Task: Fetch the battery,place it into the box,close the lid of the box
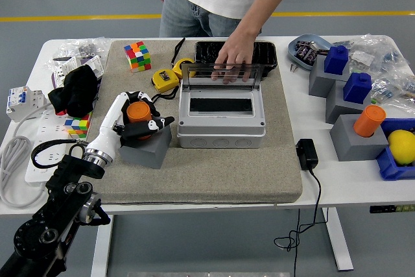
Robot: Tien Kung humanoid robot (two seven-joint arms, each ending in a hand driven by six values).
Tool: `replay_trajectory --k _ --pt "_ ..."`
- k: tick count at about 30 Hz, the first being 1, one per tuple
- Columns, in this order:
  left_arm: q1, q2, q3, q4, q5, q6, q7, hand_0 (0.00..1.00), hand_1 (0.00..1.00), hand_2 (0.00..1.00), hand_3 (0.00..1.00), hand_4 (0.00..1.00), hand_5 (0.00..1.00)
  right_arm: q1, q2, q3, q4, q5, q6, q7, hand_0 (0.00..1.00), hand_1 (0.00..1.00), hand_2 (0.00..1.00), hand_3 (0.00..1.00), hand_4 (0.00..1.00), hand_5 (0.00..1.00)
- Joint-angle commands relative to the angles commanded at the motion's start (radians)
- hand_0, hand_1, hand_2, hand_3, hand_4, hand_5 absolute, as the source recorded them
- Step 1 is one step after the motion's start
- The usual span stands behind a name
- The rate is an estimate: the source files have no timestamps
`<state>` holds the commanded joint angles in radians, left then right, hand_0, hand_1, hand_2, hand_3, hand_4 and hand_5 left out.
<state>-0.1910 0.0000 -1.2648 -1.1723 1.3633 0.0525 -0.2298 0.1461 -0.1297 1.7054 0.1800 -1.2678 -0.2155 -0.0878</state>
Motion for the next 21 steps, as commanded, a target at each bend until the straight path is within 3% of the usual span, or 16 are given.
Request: replay_trajectory --k 1,15,18,19,21 --pt "0.0 0.0 0.001 0.0 -0.003 0.005 -0.001 0.088 0.223 0.225 0.208 0.998 0.026 0.0 0.0 0.003 0.0 -0.002 0.0 -0.001 0.898 0.859 0.806 0.804 0.998 0.998" --pt "-0.002 0.0 0.009 0.0 -0.016 0.035 -0.005 0.087 0.161 0.18 0.166 0.998 0.027 0.002 0.001 0.005 0.0 -0.002 0.0 0.0 0.898 0.86 0.806 0.804 0.998 0.998" --pt "-0.002 0.0 0.012 0.0 -0.03 0.061 -0.01 0.087 0.161 0.18 0.166 0.998 0.027 0.002 0.0 0.009 0.0 -0.004 0.0 -0.001 0.898 0.86 0.806 0.804 0.998 0.998" --pt "-0.003 0.0 0.012 0.0 -0.036 0.069 -0.013 0.054 0.092 0.125 0.117 0.998 0.039 0.001 0.0 0.008 0.0 -0.004 0.0 -0.001 0.898 0.859 0.806 0.802 0.998 0.998" --pt "-0.003 0.0 0.012 -0.002 -0.046 0.083 -0.017 0.054 0.092 0.125 0.117 0.998 0.039 0.001 0.001 0.008 0.0 -0.003 0.0 0.0 0.898 0.859 0.806 0.802 0.998 0.998"
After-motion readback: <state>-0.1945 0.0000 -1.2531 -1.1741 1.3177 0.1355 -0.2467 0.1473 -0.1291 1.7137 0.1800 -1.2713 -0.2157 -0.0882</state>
